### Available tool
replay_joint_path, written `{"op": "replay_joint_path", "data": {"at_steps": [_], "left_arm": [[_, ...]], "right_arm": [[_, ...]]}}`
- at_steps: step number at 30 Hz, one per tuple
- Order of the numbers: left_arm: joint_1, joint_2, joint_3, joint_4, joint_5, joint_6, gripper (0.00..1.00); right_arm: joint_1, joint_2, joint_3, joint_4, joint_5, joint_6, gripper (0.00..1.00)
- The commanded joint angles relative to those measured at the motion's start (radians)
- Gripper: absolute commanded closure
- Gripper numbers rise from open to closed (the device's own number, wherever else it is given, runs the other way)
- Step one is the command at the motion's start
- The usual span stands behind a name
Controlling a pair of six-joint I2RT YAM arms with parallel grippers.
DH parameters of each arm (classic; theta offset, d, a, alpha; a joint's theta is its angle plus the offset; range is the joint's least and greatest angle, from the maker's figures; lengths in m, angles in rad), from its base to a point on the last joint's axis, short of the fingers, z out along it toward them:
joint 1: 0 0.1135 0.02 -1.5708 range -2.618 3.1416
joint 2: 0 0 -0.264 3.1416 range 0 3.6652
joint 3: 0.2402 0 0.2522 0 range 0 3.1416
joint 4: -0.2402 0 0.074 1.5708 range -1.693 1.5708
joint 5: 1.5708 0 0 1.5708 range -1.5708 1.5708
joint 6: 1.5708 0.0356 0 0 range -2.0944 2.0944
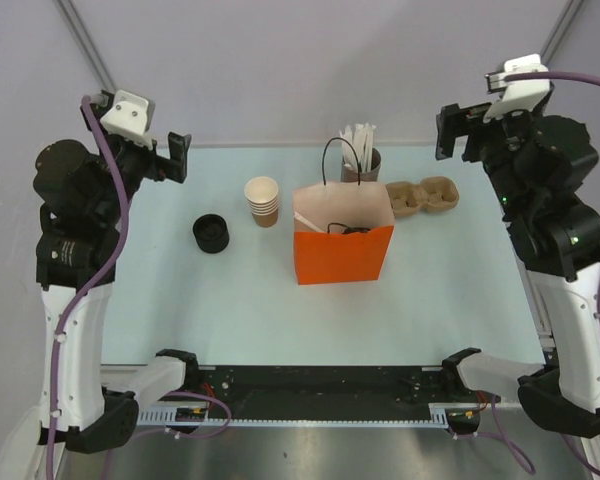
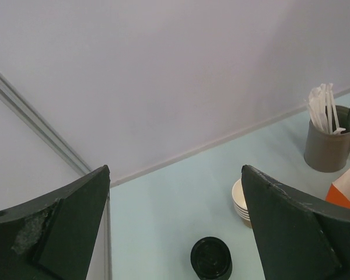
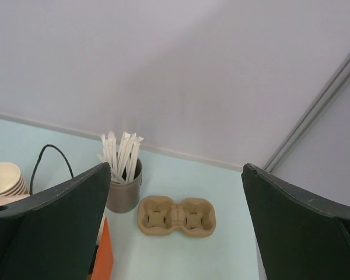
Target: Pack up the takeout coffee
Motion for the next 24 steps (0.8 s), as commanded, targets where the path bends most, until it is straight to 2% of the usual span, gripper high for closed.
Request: {"op": "replay_joint_path", "data": {"at_steps": [1, 8, 24], "left_arm": [[0.027, -0.016, 0.013, -0.017, -0.084, -0.084, 0.01], [0.07, -0.041, 0.027, -0.027, -0.122, -0.107, 0.01], [0.1, -0.051, 0.012, -0.035, -0.069, -0.119, 0.01]], "right_arm": [[0.001, -0.043, 0.069, -0.059, 0.027, 0.033, 0.0], [-0.019, -0.076, 0.032, -0.047, 0.035, 0.051, 0.0], [-0.025, -0.081, 0.012, -0.035, 0.043, 0.053, 0.0]]}}
